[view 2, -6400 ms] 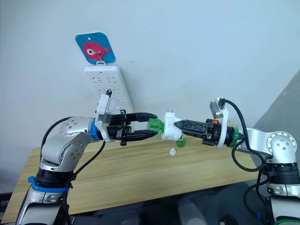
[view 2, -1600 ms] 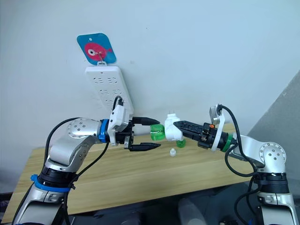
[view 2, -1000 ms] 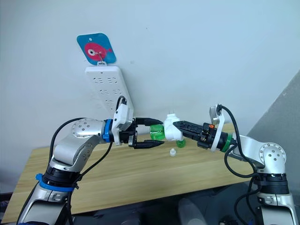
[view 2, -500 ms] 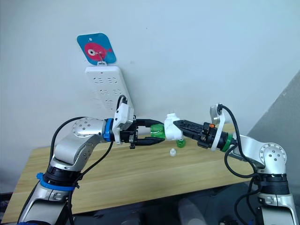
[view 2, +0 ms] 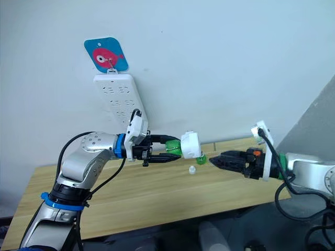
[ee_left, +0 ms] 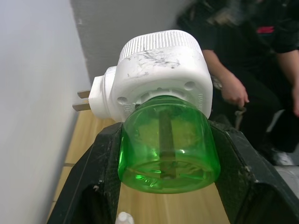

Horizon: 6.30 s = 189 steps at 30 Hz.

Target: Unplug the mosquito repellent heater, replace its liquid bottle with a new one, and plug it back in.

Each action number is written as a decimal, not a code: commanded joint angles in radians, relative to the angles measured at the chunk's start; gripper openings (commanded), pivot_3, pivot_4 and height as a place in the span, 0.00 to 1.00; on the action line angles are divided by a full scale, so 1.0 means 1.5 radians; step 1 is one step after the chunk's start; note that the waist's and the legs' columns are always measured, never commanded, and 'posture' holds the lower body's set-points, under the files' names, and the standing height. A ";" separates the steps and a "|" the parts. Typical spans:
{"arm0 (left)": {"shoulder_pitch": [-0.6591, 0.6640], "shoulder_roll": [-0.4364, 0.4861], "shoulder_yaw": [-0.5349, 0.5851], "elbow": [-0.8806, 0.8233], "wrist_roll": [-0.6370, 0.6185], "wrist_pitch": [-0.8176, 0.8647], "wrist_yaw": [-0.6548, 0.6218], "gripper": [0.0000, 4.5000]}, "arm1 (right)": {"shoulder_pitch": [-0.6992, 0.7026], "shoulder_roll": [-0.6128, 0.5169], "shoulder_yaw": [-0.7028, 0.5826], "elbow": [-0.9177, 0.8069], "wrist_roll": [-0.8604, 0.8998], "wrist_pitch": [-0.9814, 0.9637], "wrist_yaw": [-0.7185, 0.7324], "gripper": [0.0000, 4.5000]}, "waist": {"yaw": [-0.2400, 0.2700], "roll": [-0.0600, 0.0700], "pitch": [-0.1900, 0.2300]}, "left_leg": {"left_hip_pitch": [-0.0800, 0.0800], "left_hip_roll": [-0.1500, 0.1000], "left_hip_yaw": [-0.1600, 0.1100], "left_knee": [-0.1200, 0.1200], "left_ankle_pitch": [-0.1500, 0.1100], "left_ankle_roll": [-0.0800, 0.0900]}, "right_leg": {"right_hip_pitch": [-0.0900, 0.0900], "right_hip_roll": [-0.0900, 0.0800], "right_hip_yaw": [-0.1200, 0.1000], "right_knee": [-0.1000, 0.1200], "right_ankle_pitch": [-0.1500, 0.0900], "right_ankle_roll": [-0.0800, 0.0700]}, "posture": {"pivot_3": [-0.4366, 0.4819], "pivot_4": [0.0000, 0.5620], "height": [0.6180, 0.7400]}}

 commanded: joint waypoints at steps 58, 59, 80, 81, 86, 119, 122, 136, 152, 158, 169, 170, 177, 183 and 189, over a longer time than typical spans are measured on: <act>-0.058 -0.009 0.045 -0.006 -0.045 0.050 0.061 0.51 | -0.121 0.166 0.180 -0.119 -0.369 0.003 0.351 0.00 | -0.012 0.000 0.000 | -0.001 0.000 -0.001 0.000 0.000 0.001 | 0.000 -0.001 -0.001 0.000 0.001 -0.001 | 0.23 0.16 1.00; -0.058 -0.010 0.044 -0.004 -0.042 0.045 0.061 0.51 | -0.123 0.169 0.177 -0.119 -0.363 0.008 0.347 0.00 | -0.012 0.000 0.000 | -0.001 0.000 -0.001 0.000 0.000 0.001 | 0.000 -0.001 -0.001 0.000 0.001 -0.001 | 0.23 0.16 1.00; -0.052 -0.014 0.021 0.032 0.015 -0.042 0.082 0.51 | -0.162 0.225 0.117 -0.104 -0.232 0.080 0.255 0.00 | -0.013 0.000 0.000 | 0.000 0.000 -0.001 0.000 0.000 0.001 | 0.000 -0.001 -0.001 0.000 0.001 -0.001 | 0.23 0.17 1.00; -0.051 -0.015 0.021 0.033 0.018 -0.044 0.082 0.51 | -0.162 0.224 0.116 -0.103 -0.224 0.081 0.248 0.00 | -0.013 0.000 0.000 | 0.000 0.000 -0.002 0.000 0.000 0.001 | 0.000 -0.001 -0.001 0.000 0.001 -0.001 | 0.23 0.17 1.00; -0.052 -0.020 0.024 0.035 0.021 -0.042 0.082 0.51 | -0.162 0.212 0.123 -0.105 -0.204 0.076 0.234 0.00 | -0.011 0.000 0.000 | -0.001 -0.001 -0.002 0.000 0.000 0.001 | 0.000 -0.001 -0.002 0.000 0.001 -0.001 | 0.23 0.17 1.00; 0.074 -0.030 0.033 0.011 0.066 -0.379 0.036 0.51 | -0.086 0.050 0.033 -0.063 -0.172 0.033 0.209 1.00 | -0.013 -0.001 0.000 | -0.001 -0.001 0.000 0.000 0.000 0.001 | 0.000 -0.001 0.000 0.000 0.000 0.000 | 0.21 0.17 1.00; 0.078 -0.030 0.027 0.005 0.069 -0.411 0.029 0.51 | -0.134 0.073 0.058 -0.028 -0.151 0.061 0.164 1.00 | -0.013 -0.001 0.000 | -0.001 -0.001 0.000 0.000 0.000 0.001 | 0.000 -0.001 0.000 0.000 0.000 0.000 | 0.21 0.17 1.00; 0.097 -0.022 0.023 0.003 0.078 -0.487 0.017 0.51 | -0.229 0.121 0.093 0.054 -0.132 0.110 0.155 1.00 | -0.013 -0.001 0.000 | -0.001 -0.001 -0.001 0.000 -0.001 0.001 | 0.000 -0.001 -0.001 0.000 0.001 -0.001 | 0.23 0.15 1.00; 0.097 -0.030 0.015 0.020 0.077 -0.540 0.010 0.51 | -0.257 0.162 0.140 0.062 -0.149 0.140 0.174 1.00 | -0.013 0.000 0.000 | -0.001 -0.001 -0.001 0.000 -0.001 0.001 | 0.000 -0.001 -0.001 0.000 0.001 -0.001 | 0.23 0.14 1.00; 0.097 -0.035 0.014 0.027 0.079 -0.550 0.013 0.51 | -0.266 0.178 0.143 0.073 -0.142 0.158 0.179 1.00 | -0.013 0.000 0.000 | -0.001 -0.001 -0.001 0.000 -0.001 0.001 | 0.000 -0.001 -0.001 0.000 0.001 -0.002 | 0.23 0.14 1.00; 0.097 -0.047 0.012 0.037 0.090 -0.572 0.023 0.51 | -0.273 0.192 0.155 0.074 -0.152 0.179 0.179 1.00 | -0.013 0.000 0.000 | -0.001 -0.001 -0.001 0.000 -0.001 0.001 | 0.000 -0.001 -0.001 0.000 0.001 -0.002 | 0.24 0.15 1.00; 0.098 -0.047 0.012 0.037 0.090 -0.574 0.024 0.51 | -0.274 0.193 0.155 0.075 -0.152 0.180 0.179 0.96 | -0.013 0.000 0.000 | -0.001 -0.001 -0.001 0.000 -0.001 0.001 | 0.000 -0.001 -0.001 0.000 0.001 -0.002 | 0.24 0.15 1.00; 0.103 -0.051 0.008 0.037 0.095 -0.583 0.038 0.51 | -0.273 0.202 0.149 0.071 -0.159 0.183 0.180 0.67 | -0.013 0.000 0.000 | -0.001 -0.001 -0.001 0.000 -0.001 0.001 | 0.000 -0.001 -0.001 0.000 0.001 -0.002 | 0.24 0.15 1.00; 0.096 -0.049 0.014 0.039 0.092 -0.559 0.053 0.51 | -0.274 0.203 0.147 0.068 -0.163 0.179 0.182 0.67 | -0.013 0.000 0.000 | -0.001 -0.001 -0.001 0.000 -0.001 0.001 | 0.000 -0.001 -0.001 0.000 0.001 -0.002 | 0.24 0.15 1.00; 0.092 0.027 0.016 -0.012 0.049 -0.373 0.024 0.92 | -0.279 0.177 0.169 0.038 -0.224 0.139 0.227 0.67 | -0.014 0.000 0.000 | -0.001 -0.001 -0.001 0.000 -0.001 0.001 | 0.000 -0.001 -0.001 0.000 0.001 -0.001 | 0.24 0.16 1.00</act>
